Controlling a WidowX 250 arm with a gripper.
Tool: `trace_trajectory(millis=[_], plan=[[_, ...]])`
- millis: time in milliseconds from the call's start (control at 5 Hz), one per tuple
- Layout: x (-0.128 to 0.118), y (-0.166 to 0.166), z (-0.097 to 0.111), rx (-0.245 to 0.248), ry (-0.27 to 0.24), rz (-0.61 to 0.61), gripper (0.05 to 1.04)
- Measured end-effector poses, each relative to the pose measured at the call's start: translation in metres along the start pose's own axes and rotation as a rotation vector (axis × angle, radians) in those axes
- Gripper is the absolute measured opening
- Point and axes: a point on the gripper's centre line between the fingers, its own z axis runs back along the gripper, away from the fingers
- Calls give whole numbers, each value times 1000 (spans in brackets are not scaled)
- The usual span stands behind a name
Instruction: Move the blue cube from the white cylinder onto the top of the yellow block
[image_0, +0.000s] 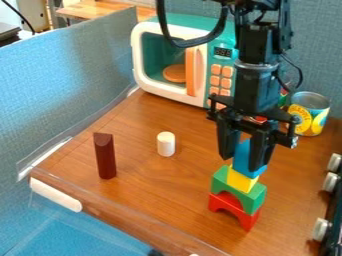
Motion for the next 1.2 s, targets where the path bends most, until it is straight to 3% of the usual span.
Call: trace_trajectory(millis=[800, 1000, 1200], plan=[[6, 7, 0, -20, -5, 16, 535], [5, 9, 1, -23, 1, 24, 601], [3, 9, 1, -33, 9, 15, 894]])
